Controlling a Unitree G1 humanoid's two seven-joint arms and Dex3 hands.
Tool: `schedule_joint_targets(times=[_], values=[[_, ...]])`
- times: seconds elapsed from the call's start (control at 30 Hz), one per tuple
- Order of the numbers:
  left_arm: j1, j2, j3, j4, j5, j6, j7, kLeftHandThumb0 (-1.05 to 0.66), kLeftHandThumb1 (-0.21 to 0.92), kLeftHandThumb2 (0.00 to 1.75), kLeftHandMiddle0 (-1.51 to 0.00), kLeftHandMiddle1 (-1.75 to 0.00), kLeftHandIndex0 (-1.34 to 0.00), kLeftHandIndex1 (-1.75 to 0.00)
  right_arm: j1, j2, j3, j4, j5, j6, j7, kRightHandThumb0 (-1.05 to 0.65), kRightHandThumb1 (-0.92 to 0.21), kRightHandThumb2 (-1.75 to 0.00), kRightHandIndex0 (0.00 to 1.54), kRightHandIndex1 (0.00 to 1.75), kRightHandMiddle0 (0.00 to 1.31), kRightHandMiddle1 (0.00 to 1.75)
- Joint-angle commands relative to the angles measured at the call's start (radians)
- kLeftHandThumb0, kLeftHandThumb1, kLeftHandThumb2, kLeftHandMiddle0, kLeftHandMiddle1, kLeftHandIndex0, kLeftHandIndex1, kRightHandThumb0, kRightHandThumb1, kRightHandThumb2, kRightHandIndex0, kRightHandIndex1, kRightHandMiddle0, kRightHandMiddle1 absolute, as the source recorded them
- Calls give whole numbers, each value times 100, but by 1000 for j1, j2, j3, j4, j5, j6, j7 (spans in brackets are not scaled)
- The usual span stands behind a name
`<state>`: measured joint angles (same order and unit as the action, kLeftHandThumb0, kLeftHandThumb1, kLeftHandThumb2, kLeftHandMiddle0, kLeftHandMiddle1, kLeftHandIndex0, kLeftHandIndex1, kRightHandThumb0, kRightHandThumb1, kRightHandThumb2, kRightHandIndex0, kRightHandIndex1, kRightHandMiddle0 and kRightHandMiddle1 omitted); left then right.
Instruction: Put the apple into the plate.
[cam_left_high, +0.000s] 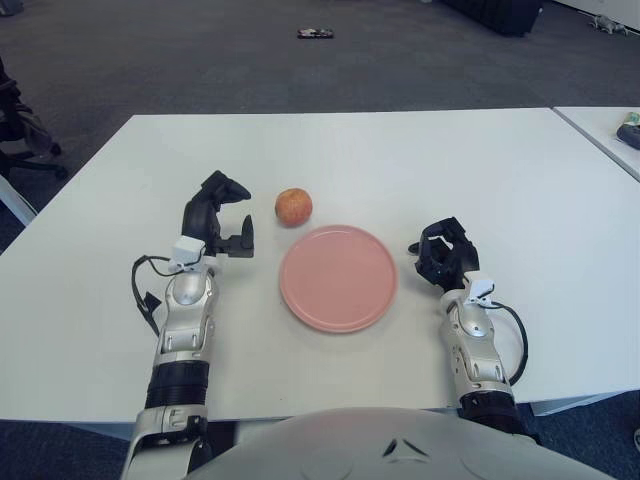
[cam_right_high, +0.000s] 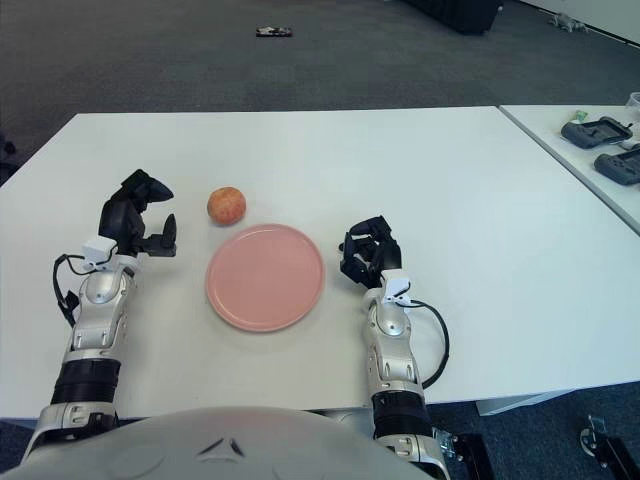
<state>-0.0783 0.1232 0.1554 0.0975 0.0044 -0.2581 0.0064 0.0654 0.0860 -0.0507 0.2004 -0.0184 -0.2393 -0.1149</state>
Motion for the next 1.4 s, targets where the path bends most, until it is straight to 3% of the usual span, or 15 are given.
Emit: schedule_joint_targets(times=[0.0, 0.33, 0.53, 0.83, 0.9, 0.97, 1.0, 1.07, 1.13, 1.17, 1.2, 1.3, 1.33, 1.37], values=[[-53, 17, -1, 7, 18, -2, 12, -1, -6, 175, -92, -175, -66, -171, -2, -3, -3, 26, 1, 6, -4, -40, -60, -97, 58, 136, 39, 175], [-148, 42, -30, 75, 139, -61, 79, -1, -6, 175, -92, -175, -66, -171, -11, -7, -5, 49, 4, -15, 1, -40, -57, -101, 57, 138, 41, 175], [-159, 54, -45, 83, 178, -70, 94, -1, -6, 175, -92, -175, -65, -172, -12, -7, -5, 54, 7, -22, 3, -40, -57, -100, 57, 138, 41, 175], [-162, 107, -100, 53, 328, -36, 115, -1, -1, 170, -89, -175, -59, -174, -16, -4, -12, 59, 14, -22, -1, -40, -58, -100, 57, 140, 40, 175], [-165, 132, -121, 66, 383, -59, 131, -1, 8, 160, -84, -171, -53, -174, -15, -4, -12, 58, 12, -19, -4, -40, -58, -99, 57, 140, 40, 175], [-165, 149, -137, 75, 411, -71, 132, -1, 29, 132, -70, -162, -40, -175, -16, -5, -11, 57, 9, -15, -4, -40, -58, -99, 57, 140, 40, 175], [-165, 166, -151, 81, 423, -77, 115, -1, 34, 126, -67, -161, -37, -175, -16, -5, -11, 57, 9, -12, -4, -40, -58, -99, 57, 140, 40, 175], [-167, 201, -177, 90, 444, -88, 78, -21, 67, 83, -29, -155, -27, -175, -18, -6, -12, 58, 9, -8, -3, -40, -59, -99, 57, 140, 40, 175], [-174, 238, -206, 103, 462, -100, 40, -43, 59, 92, -15, -135, -14, -151, -19, -6, -12, 57, 8, -5, -3, -40, -58, -99, 56, 141, 40, 175], [-178, 252, -218, 111, 468, -106, 25, -54, 53, 96, -10, -114, -9, -133, -20, -7, -12, 56, 8, -3, -4, -40, -58, -99, 56, 141, 40, 175], [-185, 263, -229, 124, 473, -115, 16, -57, 51, 98, -8, -106, -7, -126, -20, -7, -12, 54, 7, 0, -4, -40, -58, -99, 55, 141, 40, 175], [-232, 290, -272, 213, 511, -170, 25, -75, 45, 97, -2, -52, -2, -73, -19, -6, -10, 50, 2, 7, -8, -40, -59, -99, 54, 141, 40, 175], [-243, 301, -285, 235, 529, -190, 36, -76, 45, 96, -2, -47, -1, -68, -19, -6, -10, 49, 1, 7, -9, -40, -59, -99, 54, 141, 40, 175], [-250, 310, -295, 246, 545, -204, 45, -82, 45, 95, -1, -31, -1, -50, -18, -6, -10, 48, 1, 6, -9, -40, -59, -99, 54, 141, 40, 175]])
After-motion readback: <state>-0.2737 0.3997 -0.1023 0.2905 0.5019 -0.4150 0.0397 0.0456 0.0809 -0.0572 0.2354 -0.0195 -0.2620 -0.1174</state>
